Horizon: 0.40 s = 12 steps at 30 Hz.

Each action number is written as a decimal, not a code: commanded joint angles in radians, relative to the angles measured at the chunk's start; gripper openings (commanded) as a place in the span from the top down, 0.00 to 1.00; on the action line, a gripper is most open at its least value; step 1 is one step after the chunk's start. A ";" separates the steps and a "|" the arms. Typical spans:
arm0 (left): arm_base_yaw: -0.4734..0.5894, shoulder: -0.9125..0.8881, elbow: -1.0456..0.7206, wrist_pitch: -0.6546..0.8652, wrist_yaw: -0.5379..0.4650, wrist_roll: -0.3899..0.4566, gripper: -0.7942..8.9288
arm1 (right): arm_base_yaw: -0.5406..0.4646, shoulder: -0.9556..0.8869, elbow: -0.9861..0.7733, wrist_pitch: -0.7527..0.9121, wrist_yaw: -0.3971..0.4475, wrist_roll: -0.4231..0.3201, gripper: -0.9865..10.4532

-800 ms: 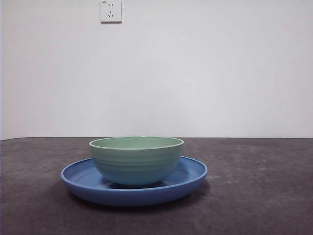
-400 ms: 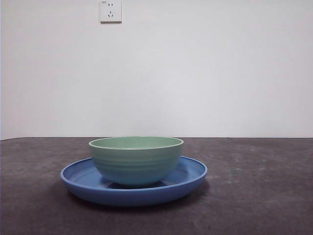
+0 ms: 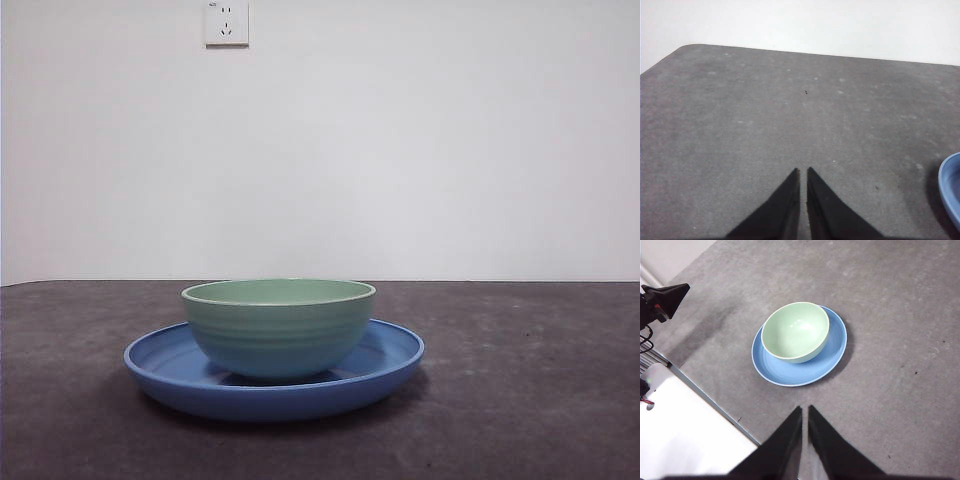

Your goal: Place the green bowl on the blue plate

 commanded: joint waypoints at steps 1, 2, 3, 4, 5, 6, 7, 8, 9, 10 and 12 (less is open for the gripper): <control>-0.002 -0.002 -0.020 -0.007 -0.009 0.032 0.89 | 0.008 0.005 0.011 0.010 -0.003 0.009 0.90; -0.002 -0.002 -0.020 -0.007 -0.010 0.037 0.89 | 0.008 0.005 0.011 0.010 -0.003 0.009 0.90; -0.002 -0.002 -0.020 -0.007 -0.011 0.044 0.89 | 0.008 0.005 0.011 0.010 -0.003 0.009 0.90; -0.002 -0.002 -0.020 -0.007 -0.010 0.046 0.89 | 0.008 0.005 0.011 0.010 -0.003 0.009 0.90; -0.002 -0.002 -0.020 -0.007 -0.011 0.046 0.89 | 0.008 0.005 0.011 0.010 -0.003 0.009 0.90; -0.002 -0.002 -0.020 -0.007 -0.010 0.046 0.89 | 0.008 0.005 0.011 0.010 -0.003 0.009 0.90; -0.002 -0.002 -0.020 -0.007 -0.010 0.046 0.89 | 0.008 0.005 0.011 0.010 -0.003 0.009 0.90; -0.002 -0.002 -0.020 -0.007 -0.010 0.046 0.89 | 0.008 0.005 0.011 0.010 -0.003 0.009 0.90; -0.002 -0.002 -0.020 -0.007 -0.011 0.046 0.89 | 0.008 0.005 0.011 0.010 -0.003 0.009 0.90; -0.002 -0.002 -0.020 -0.007 -0.011 0.046 0.89 | 0.008 0.005 0.011 0.010 -0.003 0.009 0.90; -0.002 -0.002 -0.020 -0.007 -0.010 0.046 0.89 | 0.008 0.005 0.011 0.010 -0.003 0.009 0.90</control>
